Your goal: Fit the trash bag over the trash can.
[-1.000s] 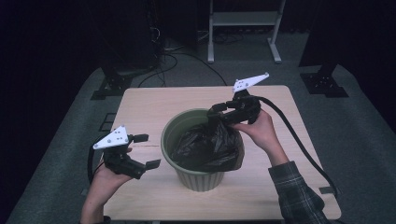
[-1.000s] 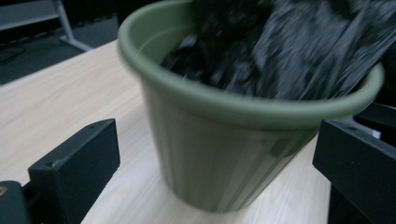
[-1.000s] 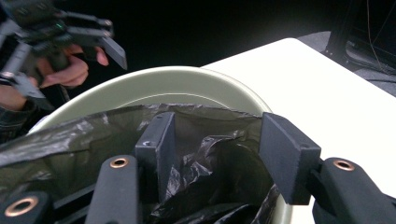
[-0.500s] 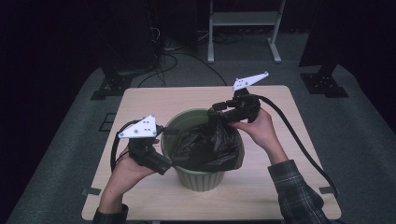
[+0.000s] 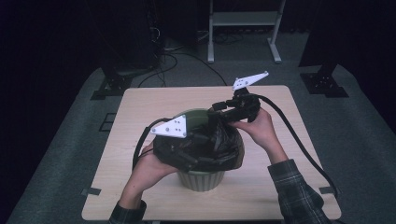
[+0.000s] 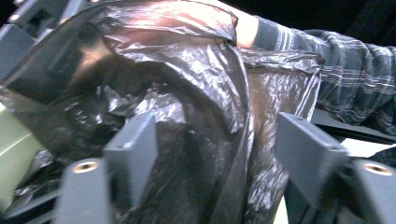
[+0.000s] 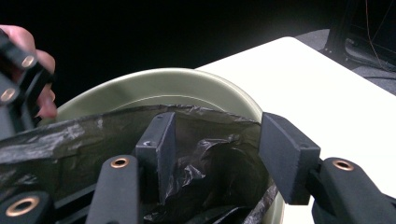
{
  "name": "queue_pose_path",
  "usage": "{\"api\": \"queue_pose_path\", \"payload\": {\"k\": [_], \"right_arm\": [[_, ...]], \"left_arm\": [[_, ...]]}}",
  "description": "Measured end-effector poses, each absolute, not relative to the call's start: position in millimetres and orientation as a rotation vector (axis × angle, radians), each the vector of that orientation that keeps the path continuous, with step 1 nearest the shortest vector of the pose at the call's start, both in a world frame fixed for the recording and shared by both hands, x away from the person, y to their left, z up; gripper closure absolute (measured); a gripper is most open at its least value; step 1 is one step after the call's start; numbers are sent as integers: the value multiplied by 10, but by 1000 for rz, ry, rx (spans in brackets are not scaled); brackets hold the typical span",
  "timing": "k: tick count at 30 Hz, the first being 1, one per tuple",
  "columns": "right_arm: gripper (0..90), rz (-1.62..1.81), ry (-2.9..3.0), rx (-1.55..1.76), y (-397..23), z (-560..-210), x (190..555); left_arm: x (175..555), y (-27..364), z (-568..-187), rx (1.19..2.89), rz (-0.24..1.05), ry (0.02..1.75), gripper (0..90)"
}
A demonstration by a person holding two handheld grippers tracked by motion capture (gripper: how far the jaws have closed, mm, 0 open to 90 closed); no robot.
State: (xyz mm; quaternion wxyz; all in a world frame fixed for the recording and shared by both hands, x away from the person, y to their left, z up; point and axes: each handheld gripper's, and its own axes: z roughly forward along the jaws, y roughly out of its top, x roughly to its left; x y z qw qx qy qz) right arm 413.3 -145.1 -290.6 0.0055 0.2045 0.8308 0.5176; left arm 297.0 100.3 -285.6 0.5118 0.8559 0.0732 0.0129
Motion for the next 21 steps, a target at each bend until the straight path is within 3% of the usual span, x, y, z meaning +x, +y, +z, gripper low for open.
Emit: {"api": "queue_pose_path", "payload": {"k": [8,21], "right_arm": [[449,1609,2597,628,-1489,-2864,4093],[430,1573,2565,606,-1695,-2716,3922]], "left_arm": [[3032,1052,-2838,2091,31,193,892],[3222,1590,-2697,1993,105,297,899]]}}
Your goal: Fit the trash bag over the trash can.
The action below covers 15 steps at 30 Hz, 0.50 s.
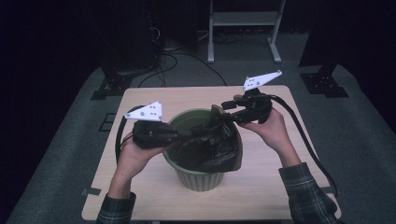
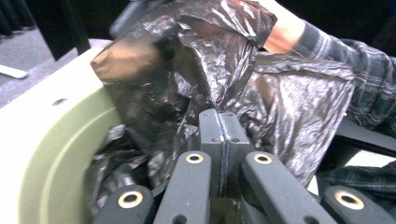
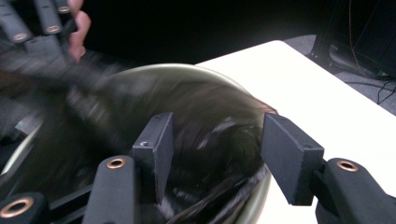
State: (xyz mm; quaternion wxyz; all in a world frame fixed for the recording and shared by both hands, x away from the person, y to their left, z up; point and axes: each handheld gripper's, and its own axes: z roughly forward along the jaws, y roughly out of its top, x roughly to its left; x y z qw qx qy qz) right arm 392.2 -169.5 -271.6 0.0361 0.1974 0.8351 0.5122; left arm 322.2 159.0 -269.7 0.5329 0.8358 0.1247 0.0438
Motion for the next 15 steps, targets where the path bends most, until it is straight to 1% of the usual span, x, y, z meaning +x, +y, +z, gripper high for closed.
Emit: {"api": "queue_pose_path", "payload": {"k": [9,15], "right_arm": [[414,1589,2514,662,-2023,-2686,3826],[392,1615,2501,661,-2124,-2653,3686]], "left_arm": [[3270,1875,-2720,1965,120,353,899],[3266,1984,-2729,1954,130,376,899]]}}
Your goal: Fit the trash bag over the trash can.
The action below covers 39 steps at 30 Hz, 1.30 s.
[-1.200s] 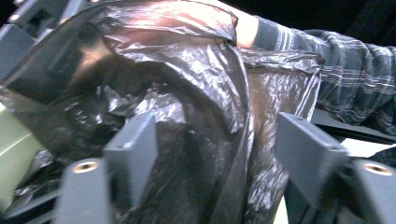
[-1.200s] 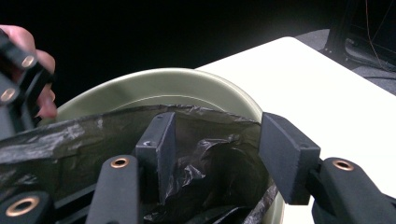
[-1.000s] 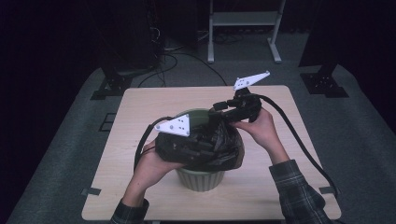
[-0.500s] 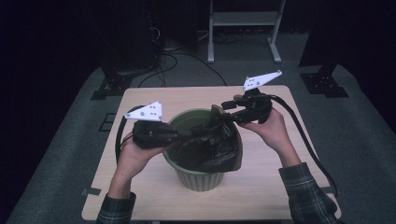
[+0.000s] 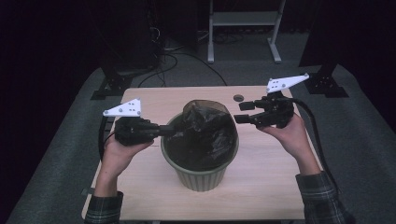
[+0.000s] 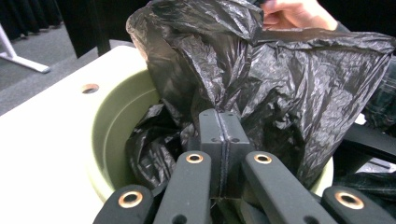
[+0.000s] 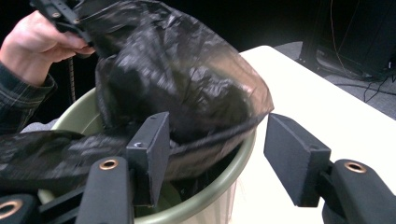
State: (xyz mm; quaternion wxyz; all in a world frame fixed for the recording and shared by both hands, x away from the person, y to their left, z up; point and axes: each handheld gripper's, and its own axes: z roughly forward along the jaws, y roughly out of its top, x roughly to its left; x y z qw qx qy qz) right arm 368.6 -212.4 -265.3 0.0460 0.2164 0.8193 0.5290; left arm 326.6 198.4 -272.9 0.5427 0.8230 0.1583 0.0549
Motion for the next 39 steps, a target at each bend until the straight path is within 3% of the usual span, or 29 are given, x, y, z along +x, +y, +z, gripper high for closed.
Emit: {"api": "queue_pose_path", "payload": {"k": [14,25,27,30,31,32,33,39], "right_arm": [[335,1694,2498,685,-2103,-2602,3543],[357,1659,2530,775,-2145,-2880,3526],[424,1666,2546,772,-2138,-2906,3521],[682,1657,2572,764,-2140,-2938,3512],[682,1657,2572,764,-2140,-2938,3512],[839,1622,2586,736,-2142,-2948,3496],[886,1608,2587,721,-2139,-2950,3489],[899,1549,2507,742,-2203,-2889,3532]], "left_arm": [[3258,1867,-2765,1953,108,353,899],[3246,1859,-2774,1950,98,355,899],[3247,1860,-2773,1951,97,354,899],[3238,1875,-2764,1952,101,352,899],[3238,1875,-2764,1952,101,352,899],[3228,1899,-2752,1952,101,356,899],[3227,1907,-2749,1951,102,356,899],[3200,2034,-2710,1950,122,372,899]]}}
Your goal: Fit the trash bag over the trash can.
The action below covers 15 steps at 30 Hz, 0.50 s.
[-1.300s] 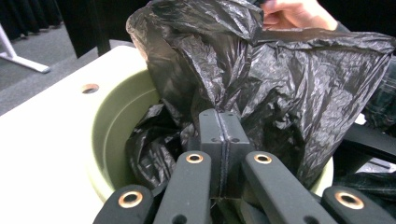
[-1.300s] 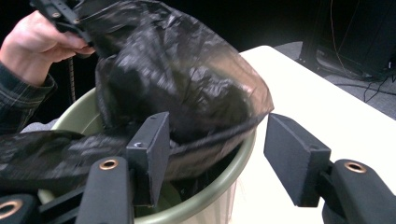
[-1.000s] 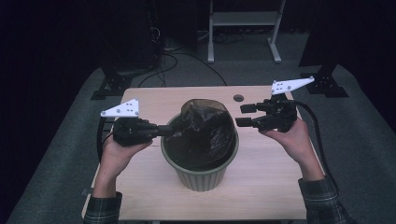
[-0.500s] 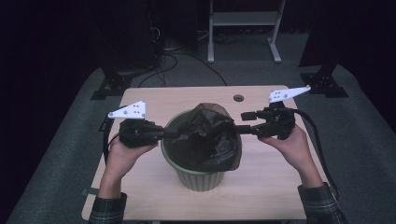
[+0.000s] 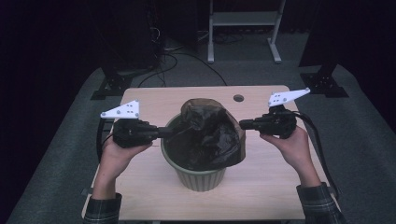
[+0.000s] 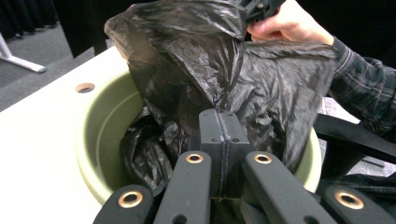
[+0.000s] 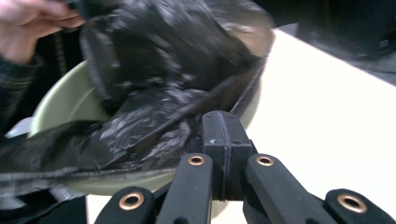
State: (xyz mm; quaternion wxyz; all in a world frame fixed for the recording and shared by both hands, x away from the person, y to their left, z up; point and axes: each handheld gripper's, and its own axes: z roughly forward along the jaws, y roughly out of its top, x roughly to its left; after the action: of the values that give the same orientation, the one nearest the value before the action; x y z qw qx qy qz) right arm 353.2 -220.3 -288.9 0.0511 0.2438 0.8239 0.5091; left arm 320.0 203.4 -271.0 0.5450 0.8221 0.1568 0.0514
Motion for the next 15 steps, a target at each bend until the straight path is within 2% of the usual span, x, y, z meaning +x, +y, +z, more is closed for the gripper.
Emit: {"api": "queue_pose_path", "payload": {"k": [8,13,15], "right_arm": [[900,1500,2331,813,-2336,-2649,3850],[895,1487,2297,861,-2307,-2650,4082],[808,1505,2295,859,-2291,-2662,4061]], "left_arm": [[3164,2183,-2685,1938,138,395,899],[3159,2252,-2719,1940,141,411,899],[3167,2281,-2742,1944,140,422,899]]}}
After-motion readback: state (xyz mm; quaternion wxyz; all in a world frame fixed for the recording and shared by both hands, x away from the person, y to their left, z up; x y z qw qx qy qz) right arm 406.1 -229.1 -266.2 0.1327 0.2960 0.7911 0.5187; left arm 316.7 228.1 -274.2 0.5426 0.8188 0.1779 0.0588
